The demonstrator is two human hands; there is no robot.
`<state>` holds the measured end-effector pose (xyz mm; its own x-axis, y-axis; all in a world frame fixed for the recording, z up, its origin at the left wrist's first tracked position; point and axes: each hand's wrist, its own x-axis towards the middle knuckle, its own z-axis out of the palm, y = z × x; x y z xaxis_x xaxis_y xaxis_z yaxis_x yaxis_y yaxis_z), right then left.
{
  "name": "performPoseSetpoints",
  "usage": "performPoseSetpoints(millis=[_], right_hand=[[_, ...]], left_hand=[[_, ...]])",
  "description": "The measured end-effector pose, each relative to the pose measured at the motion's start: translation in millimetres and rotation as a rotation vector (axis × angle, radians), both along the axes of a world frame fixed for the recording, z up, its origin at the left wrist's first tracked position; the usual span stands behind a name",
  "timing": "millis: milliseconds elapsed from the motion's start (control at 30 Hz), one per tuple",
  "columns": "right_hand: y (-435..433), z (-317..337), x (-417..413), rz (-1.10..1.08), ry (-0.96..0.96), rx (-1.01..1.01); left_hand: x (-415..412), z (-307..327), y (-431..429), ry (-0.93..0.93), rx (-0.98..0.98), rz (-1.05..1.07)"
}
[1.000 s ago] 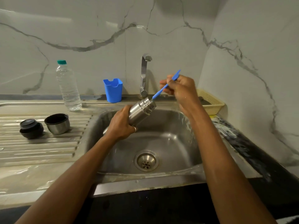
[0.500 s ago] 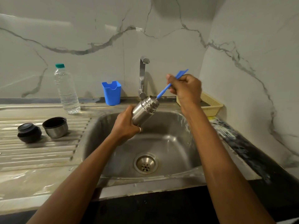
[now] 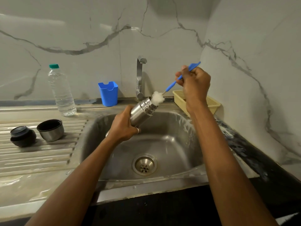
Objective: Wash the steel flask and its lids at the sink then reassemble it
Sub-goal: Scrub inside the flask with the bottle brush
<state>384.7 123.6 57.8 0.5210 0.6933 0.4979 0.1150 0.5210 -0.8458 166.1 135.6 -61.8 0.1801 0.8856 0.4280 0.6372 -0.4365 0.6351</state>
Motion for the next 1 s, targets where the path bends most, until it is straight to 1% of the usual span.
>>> performPoseSetpoints(millis=[33,133,167,233,300,400,467,567,633,733,833,900,933,967,1000], right_hand=[[0,-4,-2,0.030,-0.030,-0.031],[0,-14,-14,0.223,-0.174,-0.141],[-2,-11,-12,0.252,-0.173,-0.129],[-7,3,-1,0.285,-0.078,-0.035],[-10,8,8,0.340,-0.005,0.014],[-11,0,0,0.445,-0.043,-0.040],[-8,-2,-5,0.424,-0.045,-0.051],[-5,-1,-8,0.263,-0.017,-0.026],[-5,-2,-7,0.197,-0.021,-0.027],[-8,-2,-4,0.207,-0.059,-0.032],[-14,2,6,0.235,-0.194,-0.041],[-19,5,17,0.192,-0.324,-0.070],[-21,7,21,0.120,-0.426,-0.098],[-23,8,24,0.009,-0.572,-0.124],[-25,7,24,-0.123,-0.764,-0.139]], left_hand=[[0,-1,0,0.013,0.001,-0.006],[2,-2,0,-0.004,-0.009,-0.005],[2,-2,0,-0.010,-0.008,-0.001],[1,0,1,0.005,0.003,-0.001],[-2,-1,1,0.025,0.005,-0.003],[-5,-4,1,0.033,-0.014,0.002],[-6,-4,2,0.027,-0.023,0.015],[-6,-3,2,0.031,-0.007,0.032],[-5,-3,2,0.050,0.011,0.042],[-5,-3,2,0.090,0.057,0.078],[-8,-1,3,0.120,0.128,0.127],[-10,0,4,0.134,0.156,0.135],[-11,-1,5,0.144,0.170,0.135],[-11,-1,5,0.157,0.186,0.131],[-12,-1,6,0.178,0.201,0.126]])
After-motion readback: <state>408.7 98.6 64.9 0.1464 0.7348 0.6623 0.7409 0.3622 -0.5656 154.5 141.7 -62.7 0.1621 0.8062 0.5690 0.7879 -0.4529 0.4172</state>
